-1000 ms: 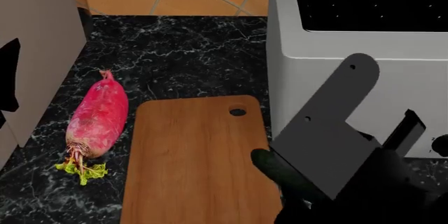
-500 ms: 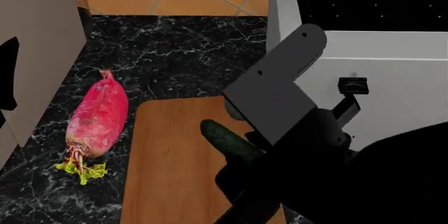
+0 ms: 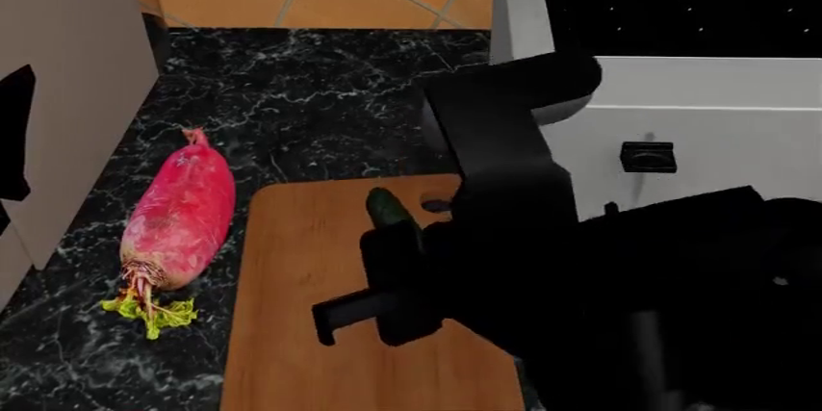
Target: Clear the non-vegetable object off the cutting board and place the vegetables onto it.
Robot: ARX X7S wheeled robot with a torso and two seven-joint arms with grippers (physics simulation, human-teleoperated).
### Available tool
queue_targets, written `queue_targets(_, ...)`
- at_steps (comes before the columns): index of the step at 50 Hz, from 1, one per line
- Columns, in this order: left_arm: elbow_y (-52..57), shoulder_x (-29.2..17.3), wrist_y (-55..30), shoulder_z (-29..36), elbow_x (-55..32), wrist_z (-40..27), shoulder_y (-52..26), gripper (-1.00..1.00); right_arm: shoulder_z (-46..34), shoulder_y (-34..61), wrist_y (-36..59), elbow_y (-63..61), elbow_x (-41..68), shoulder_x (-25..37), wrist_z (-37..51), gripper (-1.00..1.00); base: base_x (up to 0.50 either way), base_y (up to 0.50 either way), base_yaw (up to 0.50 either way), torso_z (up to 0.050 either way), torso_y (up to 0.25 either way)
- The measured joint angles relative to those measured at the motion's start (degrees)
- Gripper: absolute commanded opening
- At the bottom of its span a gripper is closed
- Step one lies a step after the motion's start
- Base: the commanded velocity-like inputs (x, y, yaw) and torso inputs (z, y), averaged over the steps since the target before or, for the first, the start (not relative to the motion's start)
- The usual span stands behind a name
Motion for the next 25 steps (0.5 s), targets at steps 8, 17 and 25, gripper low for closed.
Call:
queue_targets(8,-0.2,0.2,0.1,-0.7,-1.2,-0.8,0.2,1.00,0.4,-4.2,-5.9,-2.1,4.6,1.4,8.4,-1.00,0.00,0.00,0.00,0.000,0.000)
queue_targets(17,-0.2,0.2,0.1,-1.2,-2.0,-1.4,0.3,1.00,1.4,-8.9,-9.9,-6.7,7.8,4.4,13.0,-1.00,0.00,0.00,0.00,0.000,0.000)
queue_targets(25,-0.3,0.2,0.0,-1.2,-2.5,-1.7,0.2,1.00,1.9,-12.3,-11.3,-8.6,7.8,6.2,13.1,-1.00,0.00,0.00,0.00,0.000,0.000)
